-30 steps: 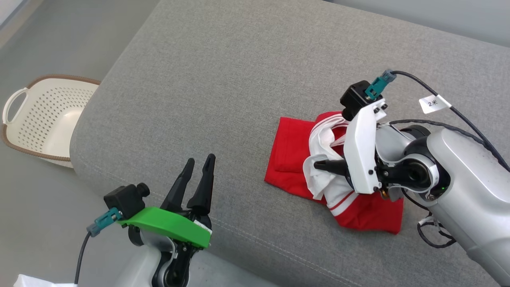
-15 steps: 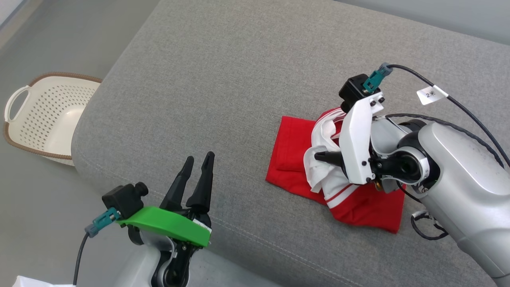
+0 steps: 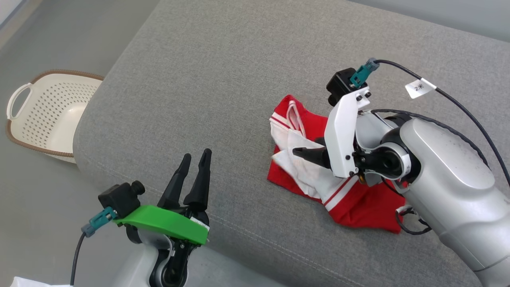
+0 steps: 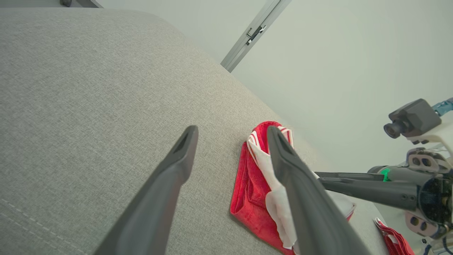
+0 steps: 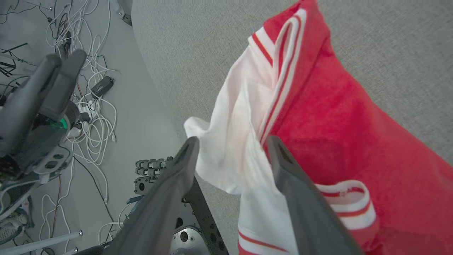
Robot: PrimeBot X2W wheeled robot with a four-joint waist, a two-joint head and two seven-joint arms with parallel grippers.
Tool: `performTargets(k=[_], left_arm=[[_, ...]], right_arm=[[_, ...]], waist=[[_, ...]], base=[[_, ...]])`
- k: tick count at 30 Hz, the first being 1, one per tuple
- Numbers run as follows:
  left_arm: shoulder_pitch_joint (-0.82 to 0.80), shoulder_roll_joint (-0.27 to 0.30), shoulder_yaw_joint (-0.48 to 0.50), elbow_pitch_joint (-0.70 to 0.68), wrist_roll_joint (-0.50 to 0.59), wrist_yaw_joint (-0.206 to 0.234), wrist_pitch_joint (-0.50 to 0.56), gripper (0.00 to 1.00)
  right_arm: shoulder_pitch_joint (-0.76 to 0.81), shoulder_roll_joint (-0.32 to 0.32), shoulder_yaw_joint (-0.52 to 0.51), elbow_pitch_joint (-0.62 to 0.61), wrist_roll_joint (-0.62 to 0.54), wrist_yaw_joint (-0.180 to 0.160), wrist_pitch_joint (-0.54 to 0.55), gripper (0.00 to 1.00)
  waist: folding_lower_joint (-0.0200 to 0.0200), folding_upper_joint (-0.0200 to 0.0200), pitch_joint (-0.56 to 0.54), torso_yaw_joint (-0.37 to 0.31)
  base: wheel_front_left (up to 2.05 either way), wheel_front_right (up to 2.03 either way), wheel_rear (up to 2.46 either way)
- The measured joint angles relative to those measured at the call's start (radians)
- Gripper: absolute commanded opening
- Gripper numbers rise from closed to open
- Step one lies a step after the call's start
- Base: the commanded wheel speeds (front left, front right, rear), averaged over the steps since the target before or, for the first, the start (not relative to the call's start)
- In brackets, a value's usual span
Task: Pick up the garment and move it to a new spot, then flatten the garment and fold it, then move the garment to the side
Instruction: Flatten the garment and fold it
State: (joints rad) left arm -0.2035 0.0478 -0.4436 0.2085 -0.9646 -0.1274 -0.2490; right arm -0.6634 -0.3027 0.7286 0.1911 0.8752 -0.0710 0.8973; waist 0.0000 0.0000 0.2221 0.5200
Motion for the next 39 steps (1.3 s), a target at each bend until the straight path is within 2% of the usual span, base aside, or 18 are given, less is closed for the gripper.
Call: performTargets(k=[9, 17, 20, 26, 33, 39], left_arm=[[0.008, -0.001, -0.004, 0.008, 0.0, 0.0, 0.0, 1.0], [0.02, 0.012, 0.039, 0.001, 0.009, 0.0, 0.0, 1.0], [0.02, 0.025, 0.049, -0.013, 0.021, 0.0, 0.0, 1.0], [0.02, 0.04, 0.03, -0.033, 0.062, 0.0, 0.0, 1.0], [0.013, 0.056, -0.031, -0.056, 0.102, 0.0, 0.002, 1.0], [-0.06, 0.076, -0.089, -0.076, 0.19, 0.0, 0.041, 1.0]], right_arm=[[-0.005, 0.074, -0.049, 0.034, 0.022, 0.016, -0.112, 1.0], [-0.004, 0.09, -0.114, -0.009, 0.048, 0.044, -0.229, 1.0], [-0.001, 0.064, -0.132, -0.034, 0.023, 0.052, -0.284, 1.0], [0.022, -0.037, -0.179, -0.093, -0.108, 0.05, -0.435, 1.0], [0.099, -0.106, -0.212, -0.165, -0.217, 0.006, -0.568, 1.0], [0.223, -0.1, -0.252, -0.21, -0.205, -0.019, -0.647, 1.0]], waist=[[0.0, 0.0, -0.027, 0.003], [0.0, 0.0, -0.05, -0.034], [0.0, 0.0, -0.053, -0.065], [0.0, 0.0, -0.058, -0.138], [0.0, 0.0, -0.054, -0.232], [0.0, 0.0, -0.043, -0.316]], base=[[0.0, 0.0, 0.0], [0.0, 0.0, 0.0], [0.0, 0.0, 0.0], [0.0, 0.0, 0.0], [0.0, 0.0, 0.0], [0.0, 0.0, 0.0]])
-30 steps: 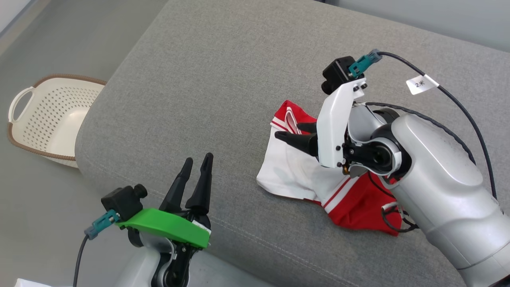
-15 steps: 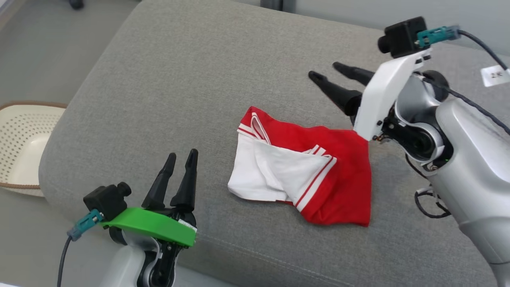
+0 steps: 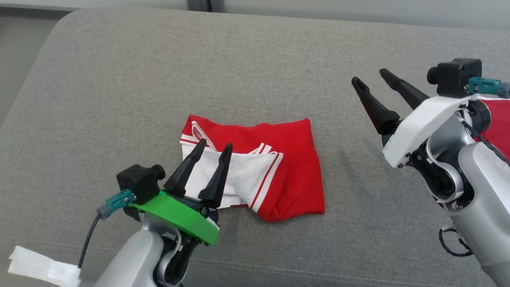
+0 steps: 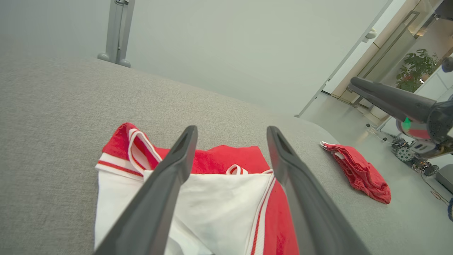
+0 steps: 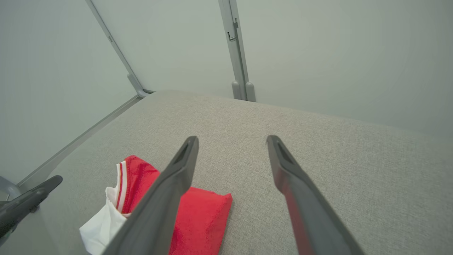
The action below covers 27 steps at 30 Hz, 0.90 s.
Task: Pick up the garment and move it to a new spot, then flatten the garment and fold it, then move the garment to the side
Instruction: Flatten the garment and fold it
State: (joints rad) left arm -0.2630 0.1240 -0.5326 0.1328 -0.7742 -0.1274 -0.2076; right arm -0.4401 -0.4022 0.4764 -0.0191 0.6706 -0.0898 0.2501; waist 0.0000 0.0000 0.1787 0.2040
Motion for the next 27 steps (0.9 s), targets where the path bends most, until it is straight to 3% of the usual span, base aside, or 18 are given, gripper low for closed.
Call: performTargets(k=[8, 17, 27], left_arm=[[-0.062, 0.039, -0.091, -0.003, 0.115, 0.005, 0.094, 1.0], [-0.131, 0.061, -0.134, 0.019, 0.164, 0.022, 0.204, 1.0], [-0.14, 0.075, -0.146, 0.046, 0.169, 0.041, 0.27, 1.0]], right_arm=[[0.102, 0.034, -0.024, -0.038, 0.051, -0.009, -0.067, 1.0], [0.169, 0.04, -0.049, -0.065, 0.076, -0.009, -0.121, 1.0], [0.224, 0.026, -0.074, -0.081, 0.079, -0.009, -0.159, 1.0]], waist=[[0.0, 0.0, 0.021, -0.113], [0.0, 0.0, 0.048, -0.225], [0.0, 0.0, 0.067, -0.26]], base=[[0.0, 0.0, 0.0], [0.0, 0.0, 0.0], [0.0, 0.0, 0.0]])
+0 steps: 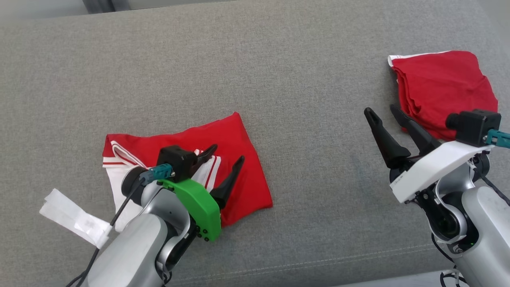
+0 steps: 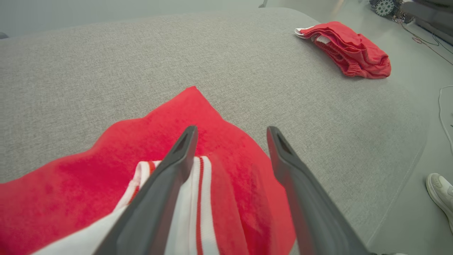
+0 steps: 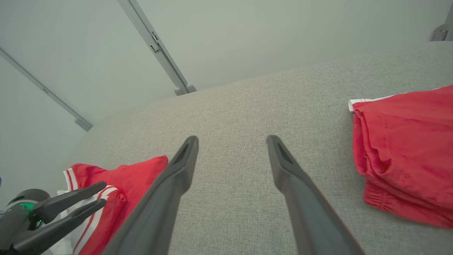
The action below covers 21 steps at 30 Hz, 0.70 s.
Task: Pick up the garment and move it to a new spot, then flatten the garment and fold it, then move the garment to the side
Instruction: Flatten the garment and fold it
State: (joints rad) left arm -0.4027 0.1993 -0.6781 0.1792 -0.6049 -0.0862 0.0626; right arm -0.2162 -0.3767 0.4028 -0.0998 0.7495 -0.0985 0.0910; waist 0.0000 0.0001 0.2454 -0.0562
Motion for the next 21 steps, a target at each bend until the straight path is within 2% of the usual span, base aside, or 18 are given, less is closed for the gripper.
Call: performTargets(k=[6, 15, 16, 17, 21], left_arm=[[-0.003, 0.01, -0.003, -0.001, 0.011, 0.016, 0.026, 1.0], [-0.003, 0.031, -0.031, 0.004, 0.019, 0.017, 0.079, 1.0], [-0.003, 0.035, -0.031, 0.006, 0.019, 0.017, 0.087, 0.91], [-0.003, 0.038, -0.032, 0.007, 0.019, 0.017, 0.091, 0.63], [-0.003, 0.039, -0.031, 0.007, 0.019, 0.019, 0.101, 0.64]], right_arm=[[0.02, -0.003, -0.001, -0.008, 0.002, 0.0, -0.011, 1.0], [0.032, -0.01, -0.002, -0.018, 0.009, 0.001, -0.013, 1.0], [0.035, -0.01, -0.002, -0.019, 0.009, 0.001, -0.013, 1.0], [0.037, -0.01, -0.001, -0.019, 0.009, 0.002, -0.013, 1.0], [0.04, -0.012, -0.001, -0.023, 0.01, 0.009, -0.013, 1.0]], waist=[[0.0, 0.0, -0.005, 0.007], [0.0, 0.0, -0.014, 0.019], [0.0, 0.0, -0.015, 0.02], [0.0, 0.0, -0.017, 0.021], [0.0, 0.0, -0.02, 0.021]], base=[[0.0, 0.0, 0.0], [0.0, 0.0, 0.0], [0.0, 0.0, 0.0], [0.0, 0.0, 0.0], [0.0, 0.0, 0.0]])
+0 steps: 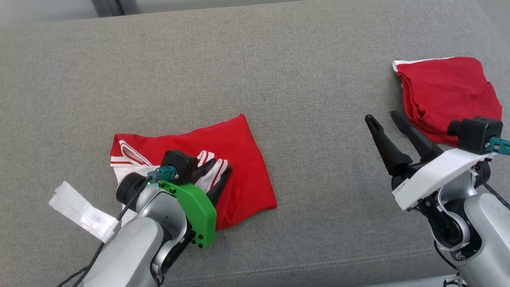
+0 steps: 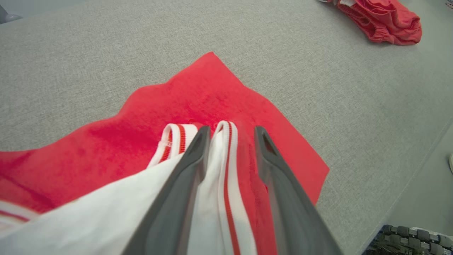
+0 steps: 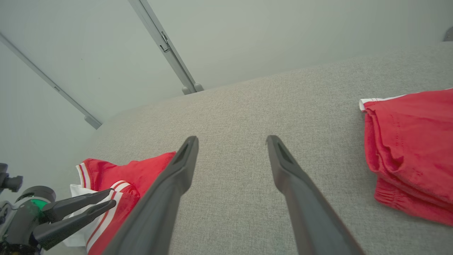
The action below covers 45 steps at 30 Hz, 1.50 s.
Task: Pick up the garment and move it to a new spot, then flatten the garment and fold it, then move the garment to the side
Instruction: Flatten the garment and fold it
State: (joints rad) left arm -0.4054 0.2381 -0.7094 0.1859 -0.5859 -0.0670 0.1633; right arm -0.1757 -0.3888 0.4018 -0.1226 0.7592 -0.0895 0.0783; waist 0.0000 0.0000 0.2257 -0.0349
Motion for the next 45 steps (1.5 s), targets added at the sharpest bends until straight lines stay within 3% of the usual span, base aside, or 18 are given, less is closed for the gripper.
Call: performTargets(k=[4, 6, 18, 19, 21, 31, 35, 36, 38, 45], left_arm=[[0.0, 0.0, 0.0, 0.0, 0.0, 0.006, 0.009, 0.33], [0.0, 0.0, 0.0, -0.001, 0.0, 0.006, 0.012, 0.0], [0.0, -0.001, 0.01, -0.038, -0.003, 0.007, -0.008, 0.0], [0.001, -0.001, 0.018, -0.046, -0.004, 0.013, -0.016, 0.15], [0.01, -0.002, 0.033, -0.07, -0.015, 0.025, -0.028, 0.23], [0.146, 0.005, 0.043, -0.129, -0.031, 0.064, -0.06, 0.13], [0.193, 0.009, 0.064, -0.142, -0.043, 0.087, -0.083, 0.2], [0.206, 0.01, 0.068, -0.149, -0.045, 0.093, -0.089, 0.29], [0.227, 0.01, 0.079, -0.165, -0.048, 0.104, -0.105, 1.0], [0.247, 0.009, 0.087, -0.207, -0.05, 0.122, -0.152, 1.0]], right_arm=[[0.001, -0.002, 0.0, -0.002, 0.0, 0.0, 0.0, 1.0], [0.001, -0.002, 0.0, -0.004, 0.0, 0.0, 0.0, 1.0], [0.031, -0.006, -0.02, -0.004, 0.016, -0.001, -0.018, 1.0], [0.033, -0.006, -0.021, -0.004, 0.016, -0.001, -0.018, 1.0], [0.044, -0.009, -0.029, -0.004, 0.019, -0.002, -0.021, 1.0], [0.083, -0.029, -0.05, -0.003, 0.025, -0.009, -0.021, 1.0], [0.087, -0.04, -0.054, -0.003, 0.025, -0.009, -0.021, 1.0], [0.089, -0.042, -0.053, -0.003, 0.025, -0.009, -0.019, 1.0], [0.093, -0.044, -0.04, -0.004, 0.025, -0.009, -0.011, 1.0], [0.1, 0.014, 0.065, -0.002, 0.031, 0.001, 0.024, 1.0]], waist=[[0.0, 0.0, -0.001, -0.001], [0.0, 0.0, -0.001, -0.003], [0.0, 0.0, -0.012, 0.009], [0.0, 0.0, -0.014, 0.012], [0.0, 0.0, -0.018, 0.021], [0.0, 0.0, -0.034, 0.086], [0.0, 0.0, -0.042, 0.116], [0.0, 0.0, -0.045, 0.124], [0.0, 0.0, -0.05, 0.14], [0.0, 0.0, -0.062, 0.197]], base=[[0.0, 0.0, 0.0], [0.0, 0.0, 0.0], [0.0, 0.0, 0.0], [0.0, 0.0, 0.0], [0.0, 0.0, 0.0], [0.0, 0.0, 0.0], [0.0, 0.0, 0.0], [0.0, 0.0, 0.0], [0.0, 0.0, 0.0], [0.0, 0.0, 0.0]])
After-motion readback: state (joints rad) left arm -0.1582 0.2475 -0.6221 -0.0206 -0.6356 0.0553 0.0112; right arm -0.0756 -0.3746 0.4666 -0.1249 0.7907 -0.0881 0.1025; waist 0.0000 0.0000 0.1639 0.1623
